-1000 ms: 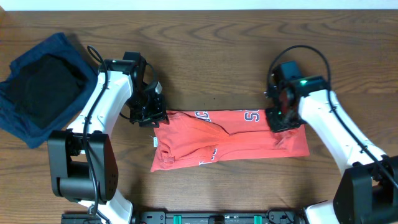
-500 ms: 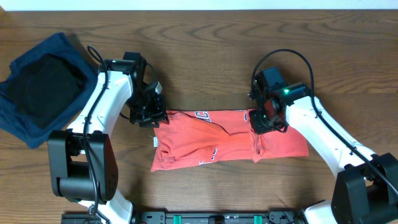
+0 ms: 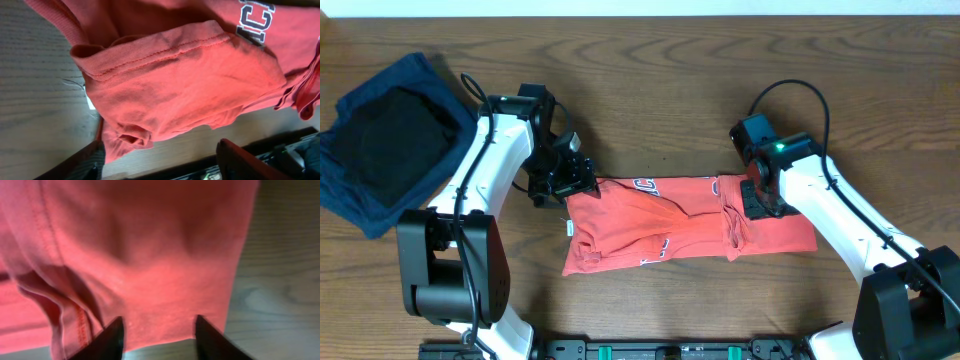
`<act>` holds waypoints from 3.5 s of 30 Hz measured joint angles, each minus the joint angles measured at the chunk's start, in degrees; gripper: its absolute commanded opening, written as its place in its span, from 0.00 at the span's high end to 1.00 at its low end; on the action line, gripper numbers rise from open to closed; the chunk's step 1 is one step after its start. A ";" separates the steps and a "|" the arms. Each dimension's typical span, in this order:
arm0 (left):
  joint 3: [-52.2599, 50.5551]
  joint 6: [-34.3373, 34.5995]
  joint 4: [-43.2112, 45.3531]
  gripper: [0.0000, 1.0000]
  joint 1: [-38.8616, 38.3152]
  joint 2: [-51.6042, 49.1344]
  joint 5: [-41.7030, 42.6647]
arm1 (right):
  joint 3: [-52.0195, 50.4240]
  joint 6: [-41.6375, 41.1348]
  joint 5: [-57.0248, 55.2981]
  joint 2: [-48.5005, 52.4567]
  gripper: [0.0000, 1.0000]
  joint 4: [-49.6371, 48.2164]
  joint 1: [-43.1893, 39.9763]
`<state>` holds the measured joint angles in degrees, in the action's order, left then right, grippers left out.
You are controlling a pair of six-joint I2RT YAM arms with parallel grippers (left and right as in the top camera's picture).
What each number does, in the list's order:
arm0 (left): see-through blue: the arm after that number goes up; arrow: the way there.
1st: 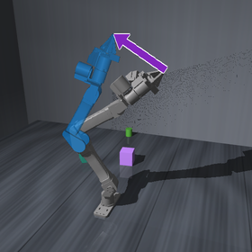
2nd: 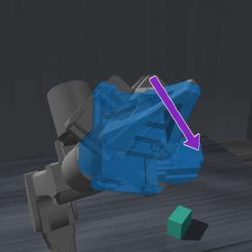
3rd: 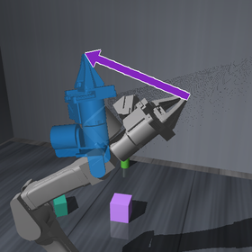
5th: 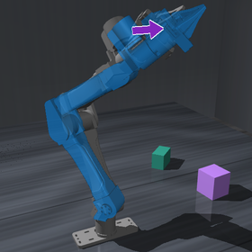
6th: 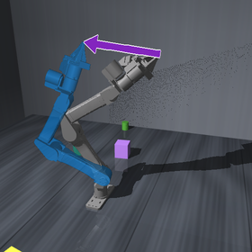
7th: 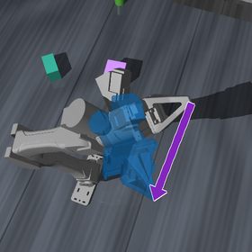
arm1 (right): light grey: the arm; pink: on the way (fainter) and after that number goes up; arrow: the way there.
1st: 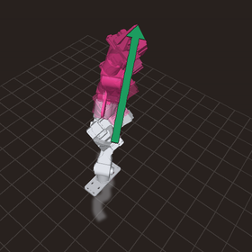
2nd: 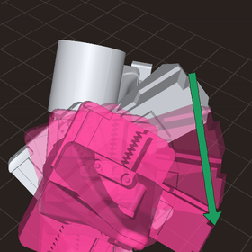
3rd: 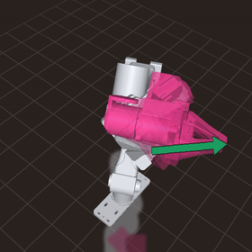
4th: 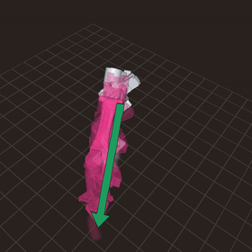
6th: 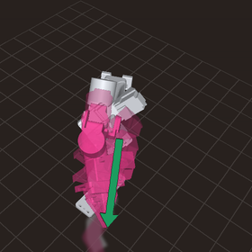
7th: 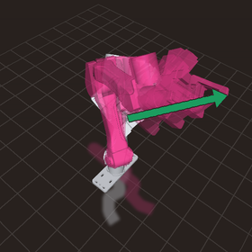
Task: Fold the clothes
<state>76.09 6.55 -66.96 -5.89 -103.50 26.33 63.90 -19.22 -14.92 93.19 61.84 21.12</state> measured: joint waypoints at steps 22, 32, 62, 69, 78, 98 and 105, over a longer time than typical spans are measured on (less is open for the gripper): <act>-21.18 1.57 24.35 0.64 -0.94 1.42 2.67 | -0.02 -3.19 -2.69 0.00 0.46 -0.52 -2.27; -19.32 1.49 18.10 0.94 0.20 0.68 1.77 | -0.02 -3.19 -3.28 0.00 0.46 -0.15 -2.38; 5.73 11.47 8.11 0.94 -26.75 2.43 -7.87 | -0.02 -1.09 -3.93 -0.33 0.45 0.31 -13.84; 5.73 15.13 19.17 0.91 -37.18 2.36 -7.54 | -0.02 -1.09 -3.69 -0.35 0.45 0.26 -13.84; 5.73 16.17 22.51 0.89 -40.83 -0.09 -7.58 | -0.02 -0.44 -3.30 -0.35 0.44 0.55 -13.84; 5.73 13.64 16.50 0.91 -30.38 6.27 -9.66 | -0.02 8.70 10.16 -0.35 0.47 -1.88 -13.84; 6.51 12.92 15.76 0.91 -30.23 11.41 -10.19 | -0.02 9.46 11.67 -0.35 0.47 -1.92 -13.84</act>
<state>82.61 19.46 -51.20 -36.12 -92.09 16.14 63.88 -9.76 -3.25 92.84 59.92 7.29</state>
